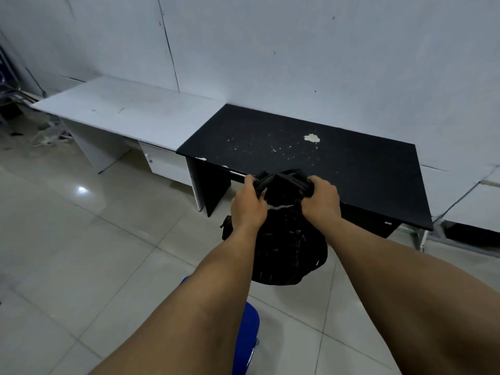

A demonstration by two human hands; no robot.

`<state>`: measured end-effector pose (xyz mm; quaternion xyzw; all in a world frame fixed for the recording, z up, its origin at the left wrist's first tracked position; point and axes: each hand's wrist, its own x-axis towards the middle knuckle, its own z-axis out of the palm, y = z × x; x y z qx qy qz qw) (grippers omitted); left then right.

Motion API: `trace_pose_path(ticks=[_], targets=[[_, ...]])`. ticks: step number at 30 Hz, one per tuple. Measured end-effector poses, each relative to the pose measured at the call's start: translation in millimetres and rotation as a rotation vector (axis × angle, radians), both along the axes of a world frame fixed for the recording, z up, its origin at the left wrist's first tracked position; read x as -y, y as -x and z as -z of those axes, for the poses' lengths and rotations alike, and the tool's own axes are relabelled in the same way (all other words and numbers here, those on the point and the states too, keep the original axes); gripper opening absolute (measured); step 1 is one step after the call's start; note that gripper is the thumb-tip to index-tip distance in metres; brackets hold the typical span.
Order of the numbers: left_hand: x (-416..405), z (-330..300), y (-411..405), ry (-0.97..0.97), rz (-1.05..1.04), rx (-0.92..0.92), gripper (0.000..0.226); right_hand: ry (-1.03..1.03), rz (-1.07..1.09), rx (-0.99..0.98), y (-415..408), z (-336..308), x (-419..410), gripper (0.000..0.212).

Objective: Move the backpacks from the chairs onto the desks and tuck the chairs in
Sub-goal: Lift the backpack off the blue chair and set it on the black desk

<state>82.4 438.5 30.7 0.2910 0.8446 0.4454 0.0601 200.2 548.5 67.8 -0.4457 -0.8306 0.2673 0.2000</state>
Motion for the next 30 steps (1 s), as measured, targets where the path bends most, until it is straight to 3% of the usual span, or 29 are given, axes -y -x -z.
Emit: trace_pose_path(ticks=[16, 30], targets=[[-205, -67, 0, -0.118, -0.106, -0.234, 0.014, -0.143, 0.0, -0.153, 10, -62, -202, 0.042], [-378, -99, -8, -0.162, 0.003, -0.312, 0.014, -0.199, 0.151, -0.304, -6, -90, -362, 0.022]])
